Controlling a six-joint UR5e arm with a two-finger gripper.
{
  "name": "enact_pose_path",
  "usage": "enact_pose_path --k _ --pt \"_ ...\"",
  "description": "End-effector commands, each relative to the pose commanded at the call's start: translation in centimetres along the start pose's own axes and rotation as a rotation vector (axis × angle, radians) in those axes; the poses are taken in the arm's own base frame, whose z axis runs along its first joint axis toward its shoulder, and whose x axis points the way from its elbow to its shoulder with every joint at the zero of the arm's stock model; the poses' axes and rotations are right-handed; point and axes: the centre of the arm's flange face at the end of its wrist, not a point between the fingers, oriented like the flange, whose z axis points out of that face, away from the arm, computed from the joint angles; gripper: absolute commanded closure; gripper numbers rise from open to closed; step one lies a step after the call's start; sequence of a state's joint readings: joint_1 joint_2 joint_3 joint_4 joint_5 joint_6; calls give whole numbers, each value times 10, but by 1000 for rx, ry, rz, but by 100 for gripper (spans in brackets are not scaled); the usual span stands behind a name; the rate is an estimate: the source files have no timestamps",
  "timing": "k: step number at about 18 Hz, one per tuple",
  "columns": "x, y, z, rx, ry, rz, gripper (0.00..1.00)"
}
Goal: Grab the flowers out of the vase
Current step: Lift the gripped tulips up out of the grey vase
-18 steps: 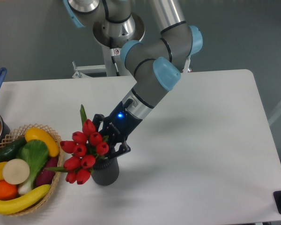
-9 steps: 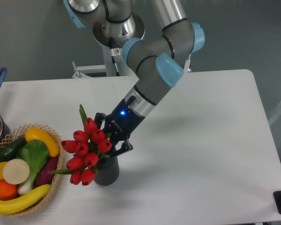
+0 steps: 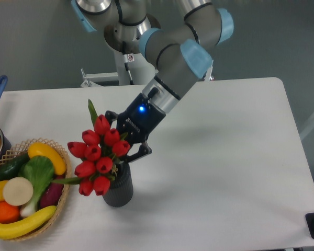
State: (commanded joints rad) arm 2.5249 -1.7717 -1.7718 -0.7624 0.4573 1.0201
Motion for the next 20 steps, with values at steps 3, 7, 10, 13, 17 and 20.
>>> enact_pose_path --k 3,7,10,13,17,20 --pt "-4 -8 -13 24 -14 1 58" --pt "-13 -31 -31 49 -43 -3 58" --pt "-23 -50 -55 104 -56 -38 58" --pt "-30 -61 -71 119 -79 -40 58" --pt "-38 -76 -90 134 -108 -79 58" --pt "-42 -78 -100 139 -124 -99 58"
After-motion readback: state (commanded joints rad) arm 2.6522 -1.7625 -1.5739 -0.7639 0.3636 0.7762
